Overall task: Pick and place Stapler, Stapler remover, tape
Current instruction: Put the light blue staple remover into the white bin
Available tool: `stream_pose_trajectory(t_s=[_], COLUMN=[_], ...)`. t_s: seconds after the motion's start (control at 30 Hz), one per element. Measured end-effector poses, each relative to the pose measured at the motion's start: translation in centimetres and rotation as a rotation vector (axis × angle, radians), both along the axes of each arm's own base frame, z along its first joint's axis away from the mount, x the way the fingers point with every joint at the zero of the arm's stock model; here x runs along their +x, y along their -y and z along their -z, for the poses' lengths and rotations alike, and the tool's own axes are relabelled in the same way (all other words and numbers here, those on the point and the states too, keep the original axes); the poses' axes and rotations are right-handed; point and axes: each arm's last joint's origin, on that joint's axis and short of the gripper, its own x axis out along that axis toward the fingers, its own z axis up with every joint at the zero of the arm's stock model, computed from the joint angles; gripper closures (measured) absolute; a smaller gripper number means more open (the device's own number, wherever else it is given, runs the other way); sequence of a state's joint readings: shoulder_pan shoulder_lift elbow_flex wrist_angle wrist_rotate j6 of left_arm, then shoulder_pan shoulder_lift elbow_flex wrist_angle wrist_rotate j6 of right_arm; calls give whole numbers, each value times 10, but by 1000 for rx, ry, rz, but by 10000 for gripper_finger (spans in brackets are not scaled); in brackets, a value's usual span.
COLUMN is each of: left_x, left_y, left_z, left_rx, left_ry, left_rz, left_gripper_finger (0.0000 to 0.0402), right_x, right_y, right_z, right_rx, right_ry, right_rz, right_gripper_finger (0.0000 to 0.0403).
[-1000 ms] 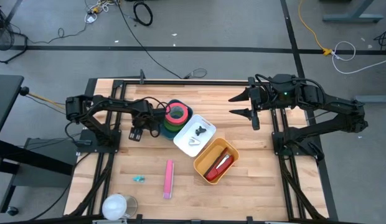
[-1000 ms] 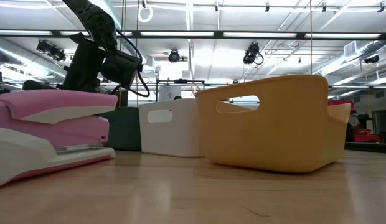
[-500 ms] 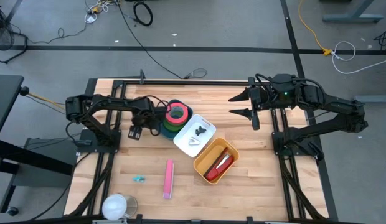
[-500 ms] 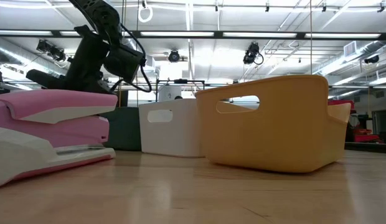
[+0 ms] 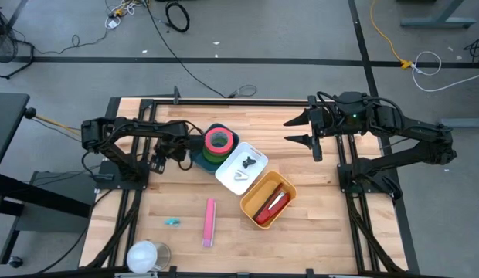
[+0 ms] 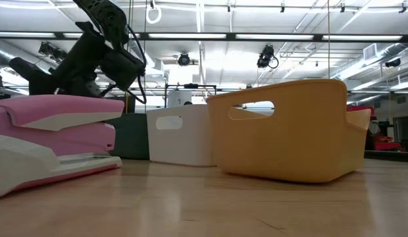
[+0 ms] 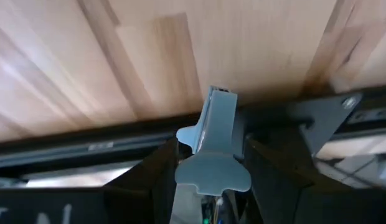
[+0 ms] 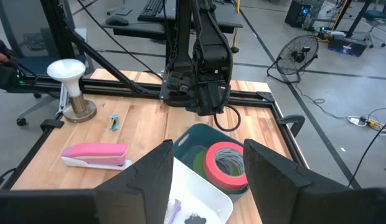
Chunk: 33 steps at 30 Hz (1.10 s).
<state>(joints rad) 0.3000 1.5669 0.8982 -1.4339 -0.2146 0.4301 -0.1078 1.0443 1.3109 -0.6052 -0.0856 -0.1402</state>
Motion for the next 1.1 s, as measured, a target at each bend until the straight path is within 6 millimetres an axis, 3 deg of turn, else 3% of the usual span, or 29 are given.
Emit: stream_pose_trajectory(t_s=[0.23, 0.4, 0.77, 1.1], left_x=[-6, 1, 30, 46], left_y=[-3, -10, -40, -48], left_z=[-4, -13, -67, -101], left_rx=[28, 52, 177, 247], left_ry=[-64, -19, 202, 367], left_rz=[13, -3, -68, -96], left_gripper_finger=[220, 221, 220, 220], right_x=[0, 1, 1, 1], right_y=[0, 0, 0, 0], right_z=[-1, -2, -3, -3], right_rx=[-1, -2, -3, -4], right_ry=[10, 23, 33, 36], right_rz=[0, 0, -1, 0], right_gripper_finger=[209, 209, 209, 209])
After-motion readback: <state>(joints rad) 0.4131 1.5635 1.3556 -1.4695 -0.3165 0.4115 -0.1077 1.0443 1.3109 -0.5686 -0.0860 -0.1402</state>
